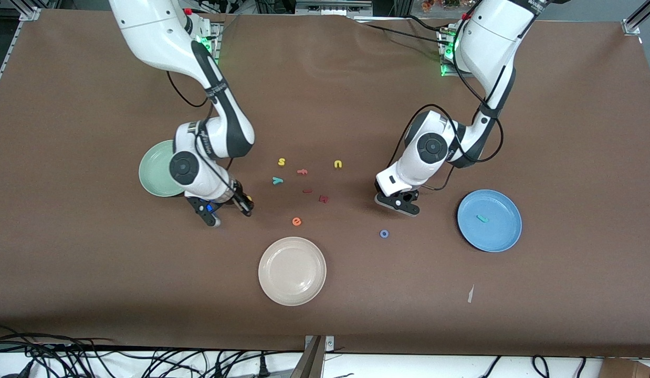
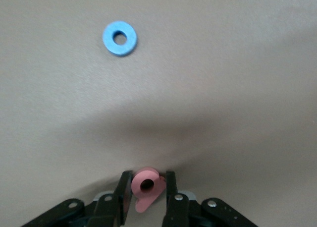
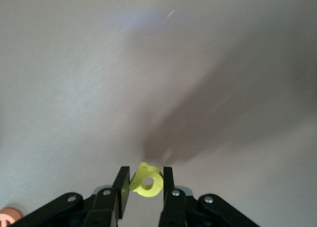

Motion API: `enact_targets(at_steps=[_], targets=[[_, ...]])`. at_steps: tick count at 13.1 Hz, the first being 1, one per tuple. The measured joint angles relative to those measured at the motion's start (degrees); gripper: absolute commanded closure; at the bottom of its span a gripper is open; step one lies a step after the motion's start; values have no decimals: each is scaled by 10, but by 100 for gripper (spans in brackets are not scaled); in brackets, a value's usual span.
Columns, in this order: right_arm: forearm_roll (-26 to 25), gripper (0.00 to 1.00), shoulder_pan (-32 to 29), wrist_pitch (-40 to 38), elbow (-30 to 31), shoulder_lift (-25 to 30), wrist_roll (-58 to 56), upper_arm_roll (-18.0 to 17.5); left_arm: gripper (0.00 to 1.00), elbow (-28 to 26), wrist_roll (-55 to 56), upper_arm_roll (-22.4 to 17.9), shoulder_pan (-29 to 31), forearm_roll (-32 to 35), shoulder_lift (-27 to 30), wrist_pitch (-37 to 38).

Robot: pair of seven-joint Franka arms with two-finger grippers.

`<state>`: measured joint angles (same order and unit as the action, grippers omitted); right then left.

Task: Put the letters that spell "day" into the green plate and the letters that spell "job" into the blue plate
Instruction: 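Grasp the yellow a with the right gripper while the left grasps the 9, then drop the a on the green plate while the left drops the 9 on blue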

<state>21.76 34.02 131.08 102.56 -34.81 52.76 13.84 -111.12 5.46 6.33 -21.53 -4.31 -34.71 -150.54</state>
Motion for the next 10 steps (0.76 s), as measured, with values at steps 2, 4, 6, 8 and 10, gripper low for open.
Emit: enact_targets(at_steps=[2,4,6,8,10], targets=[[-1,91,0,-96,0,18,-115,57,87,4,-18,-8,34,0,15,6],[0,91,-2,-170,2,30,-245,130,86,6,-83,-19,79,0,42,29],[0,90,-6,-216,15,41,-357,189,81,6,-162,-35,117,0,67,51],[0,72,-11,-219,49,44,-443,220,56,5,-235,-43,149,0,79,62],[0,0,-25,-216,75,42,-492,225,19,-1,-279,-57,162,0,77,64]])
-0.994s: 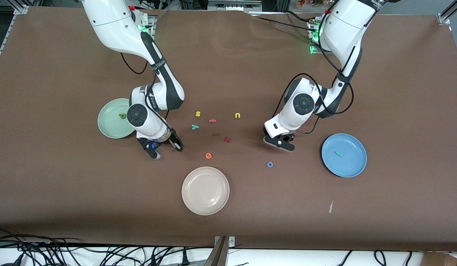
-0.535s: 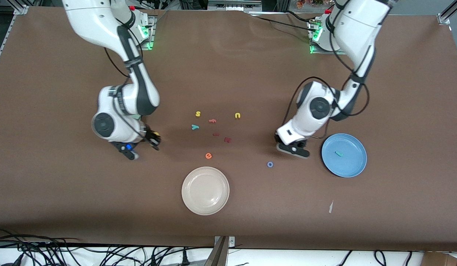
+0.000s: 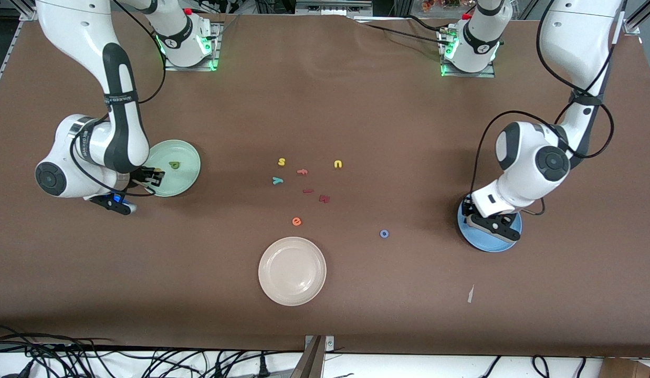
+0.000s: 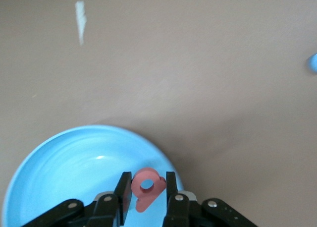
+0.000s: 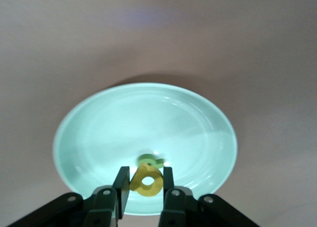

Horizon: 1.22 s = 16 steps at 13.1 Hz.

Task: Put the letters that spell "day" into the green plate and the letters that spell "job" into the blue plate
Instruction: 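Drop the a on the green plate while the left drops the 9 on blue, then grasp the teal y with the right gripper while the left grasps the blue ring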

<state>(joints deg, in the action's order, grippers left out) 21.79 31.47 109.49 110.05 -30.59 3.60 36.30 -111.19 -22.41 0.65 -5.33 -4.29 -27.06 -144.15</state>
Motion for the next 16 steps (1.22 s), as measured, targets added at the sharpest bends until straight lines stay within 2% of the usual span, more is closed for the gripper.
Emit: enact_targets(at_steps=[1,5,8,10,12,16], targets=[[0,0,-4,1,4,-1,-5,0,16,-3,-7,-3,2,0,-2,0],[1,0,-3,0,-1,5,-8,-1,17,-3,-4,6,-11,-11,-5,0],[2,0,30,0,-8,33,18,-3,17,12,10,19,-57,-109,-9,-2],[2,0,68,4,-8,49,92,-9,17,42,17,19,-96,-149,-28,-2],[2,1,132,34,-7,51,210,-13,17,83,34,20,-133,-155,-65,-8],[2,1,249,150,-4,27,451,-20,20,181,67,11,-170,-155,-149,-22]])
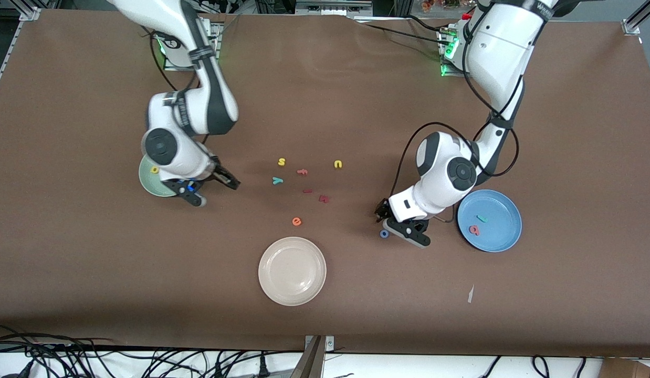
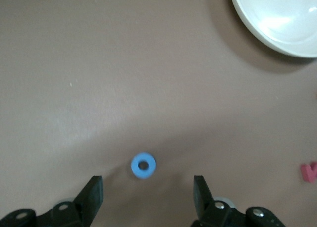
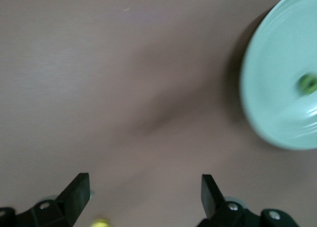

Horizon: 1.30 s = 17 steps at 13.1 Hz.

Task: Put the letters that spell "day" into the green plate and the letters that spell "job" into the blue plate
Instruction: 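Grasp the teal y with the right gripper while the left grasps the blue ring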

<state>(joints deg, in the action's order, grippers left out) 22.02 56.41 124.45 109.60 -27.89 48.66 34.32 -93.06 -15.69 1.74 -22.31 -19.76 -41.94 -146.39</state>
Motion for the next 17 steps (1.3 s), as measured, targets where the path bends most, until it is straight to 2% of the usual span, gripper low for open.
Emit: enact_targets(at_steps=[3,5,7,10,12,14,15,17], targets=[[30,1,47,64,-28,-52,141,-18,23,22,4,-18,-16,0,-23,0],[56,9,50,67,-67,-92,186,-38,23,37,7,-48,-47,0,-39,0],[63,12,50,67,-88,-122,204,-43,22,48,10,-66,-72,0,-53,0],[65,12,48,66,-91,-139,206,-43,23,49,10,-70,-76,0,-60,0],[66,13,48,61,-90,-150,206,-46,28,49,10,-78,-81,0,-62,1],[66,22,48,49,-91,-154,207,-48,36,49,10,-88,-92,0,-67,1],[69,32,47,45,-91,-153,208,-48,39,50,10,-92,-96,0,-69,1],[93,51,46,44,-91,-153,208,-47,53,50,10,-95,-100,0,-69,1]])
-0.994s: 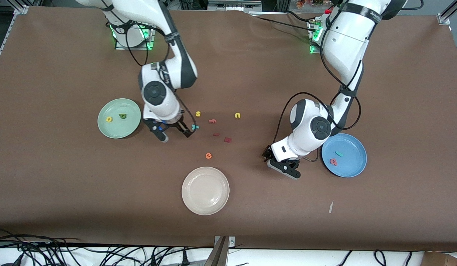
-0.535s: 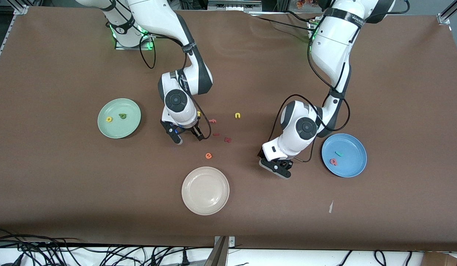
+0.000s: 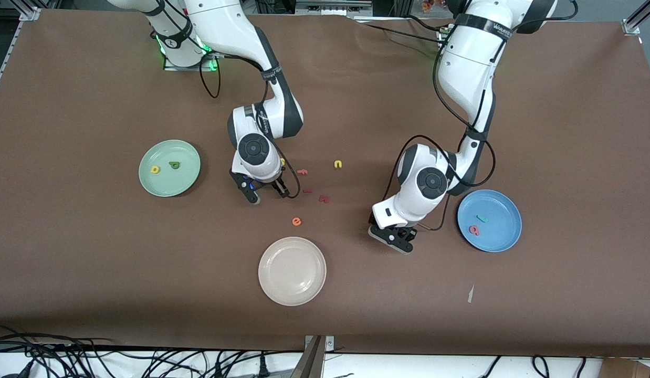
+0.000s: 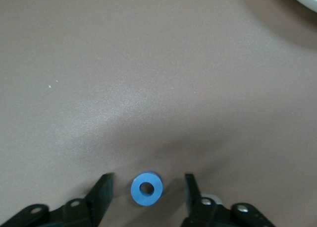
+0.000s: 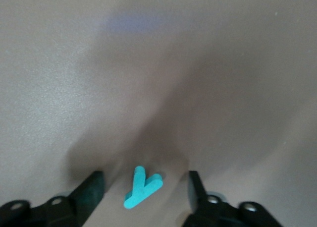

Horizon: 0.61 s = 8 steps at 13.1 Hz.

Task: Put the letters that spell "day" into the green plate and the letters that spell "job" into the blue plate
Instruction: 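Grasp the teal y with the right gripper while the left grasps the blue ring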

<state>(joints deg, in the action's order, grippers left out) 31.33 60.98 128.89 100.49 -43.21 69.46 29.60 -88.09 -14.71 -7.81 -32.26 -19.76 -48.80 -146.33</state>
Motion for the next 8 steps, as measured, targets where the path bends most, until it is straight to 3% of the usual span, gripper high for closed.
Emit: enact_targets(at_steps=[2,5,8], targets=[[17,66,0,-1,0,0,0,1,75,0,-1,-2,-1,0,0,0],[19,85,-2,-11,0,4,0,3,94,3,-1,-5,-2,0,2,1],[20,85,-3,-11,-2,4,0,3,94,7,-1,-11,-2,0,2,9]])
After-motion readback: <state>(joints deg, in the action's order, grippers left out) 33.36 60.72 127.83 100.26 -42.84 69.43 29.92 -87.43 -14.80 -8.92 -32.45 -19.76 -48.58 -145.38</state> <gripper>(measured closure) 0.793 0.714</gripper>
